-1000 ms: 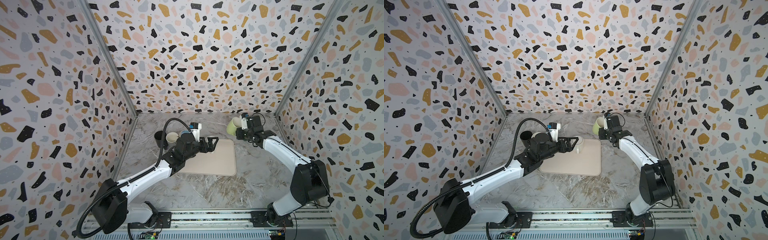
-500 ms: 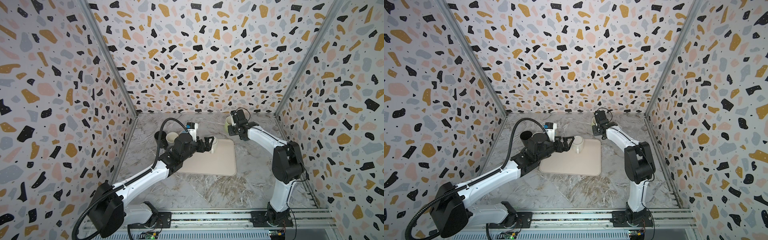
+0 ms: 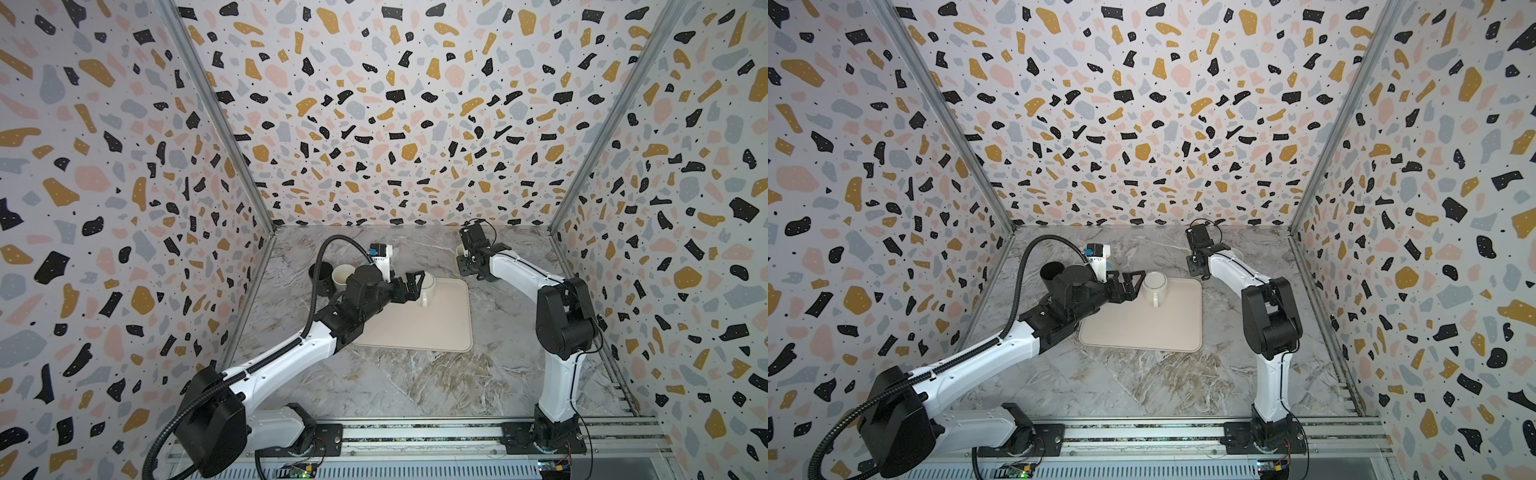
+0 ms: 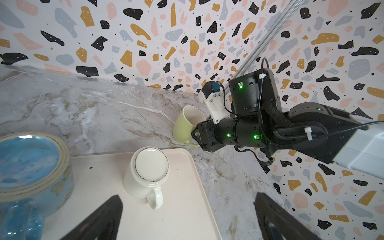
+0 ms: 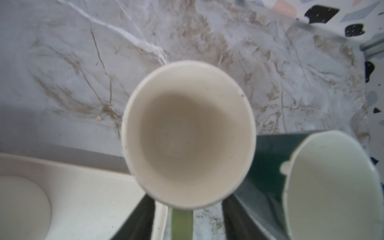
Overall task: Turn the mug right side up
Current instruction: Place the mug at the top-right of the table.
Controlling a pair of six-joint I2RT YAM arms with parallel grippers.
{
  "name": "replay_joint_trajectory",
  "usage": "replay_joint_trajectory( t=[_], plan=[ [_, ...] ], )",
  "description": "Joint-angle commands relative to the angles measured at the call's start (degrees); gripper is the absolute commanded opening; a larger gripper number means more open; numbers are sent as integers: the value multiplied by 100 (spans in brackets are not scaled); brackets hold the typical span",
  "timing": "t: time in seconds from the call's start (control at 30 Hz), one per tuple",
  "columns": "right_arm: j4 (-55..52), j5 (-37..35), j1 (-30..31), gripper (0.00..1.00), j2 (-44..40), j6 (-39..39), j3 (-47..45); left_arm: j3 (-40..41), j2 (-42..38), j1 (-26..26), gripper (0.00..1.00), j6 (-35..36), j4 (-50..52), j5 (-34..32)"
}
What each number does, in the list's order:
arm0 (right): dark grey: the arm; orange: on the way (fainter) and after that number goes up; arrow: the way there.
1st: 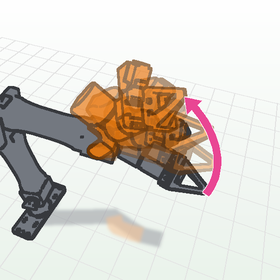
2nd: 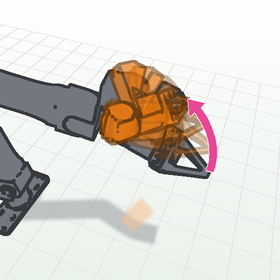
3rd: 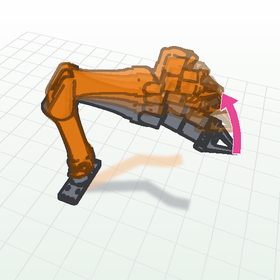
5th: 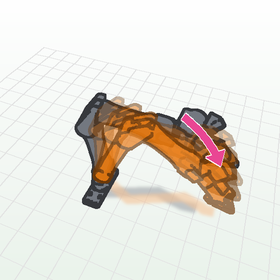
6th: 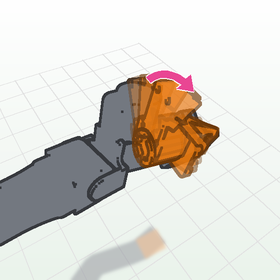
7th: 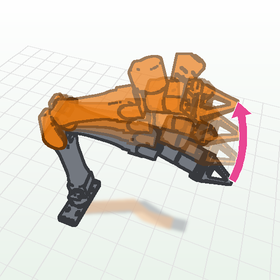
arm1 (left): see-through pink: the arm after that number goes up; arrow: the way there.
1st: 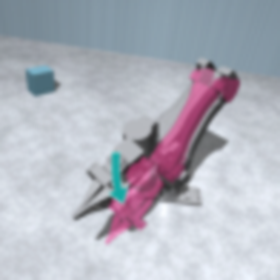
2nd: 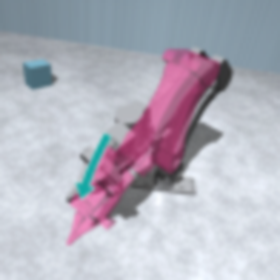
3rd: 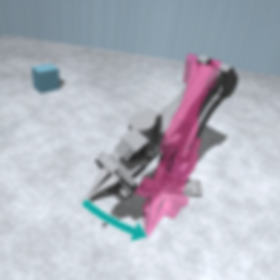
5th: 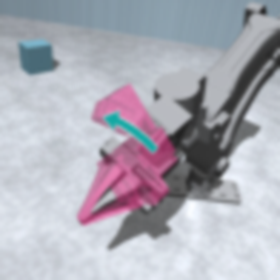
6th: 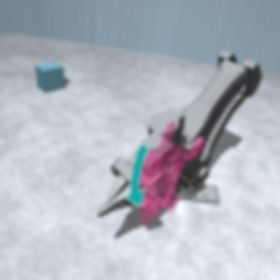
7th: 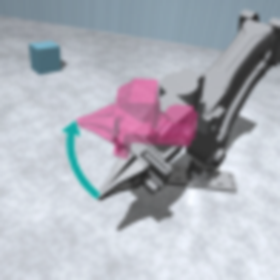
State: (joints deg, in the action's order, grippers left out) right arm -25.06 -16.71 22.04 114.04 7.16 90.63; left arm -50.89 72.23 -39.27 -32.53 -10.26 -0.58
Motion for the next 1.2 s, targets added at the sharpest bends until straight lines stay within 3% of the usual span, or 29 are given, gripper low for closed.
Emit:
replay_joint_trajectory(
  t=[0.0, 0.17, 0.5, 0.73, 0.83, 1.17],
  plan=[
    [45, -78, -7, 71, -271, -4, 202, 62, -121, 24, 100, 82, -169, -56],
    [10, 210, 66, 73, -700, 70, -47, 29, -112, 33, 100, 157, 9, -278],
    [61, 1797, 616, 72, -1654, 382, -1197, 232, -240, 156, 100, 265, 499, -945],
    [440, 2145, 1168, 67, -2015, 831, -1883, 734, -434, 269, 100, 231, 516, -1122],
    [622, 2189, 1337, 61, -1959, 978, -2070, 902, -495, 310, 100, 205, 473, -1136],
    [910, 2328, 1426, 48, -1619, 1089, -2066, 1081, -525, 349, 100, 184, 405, -1118]
  ],
)
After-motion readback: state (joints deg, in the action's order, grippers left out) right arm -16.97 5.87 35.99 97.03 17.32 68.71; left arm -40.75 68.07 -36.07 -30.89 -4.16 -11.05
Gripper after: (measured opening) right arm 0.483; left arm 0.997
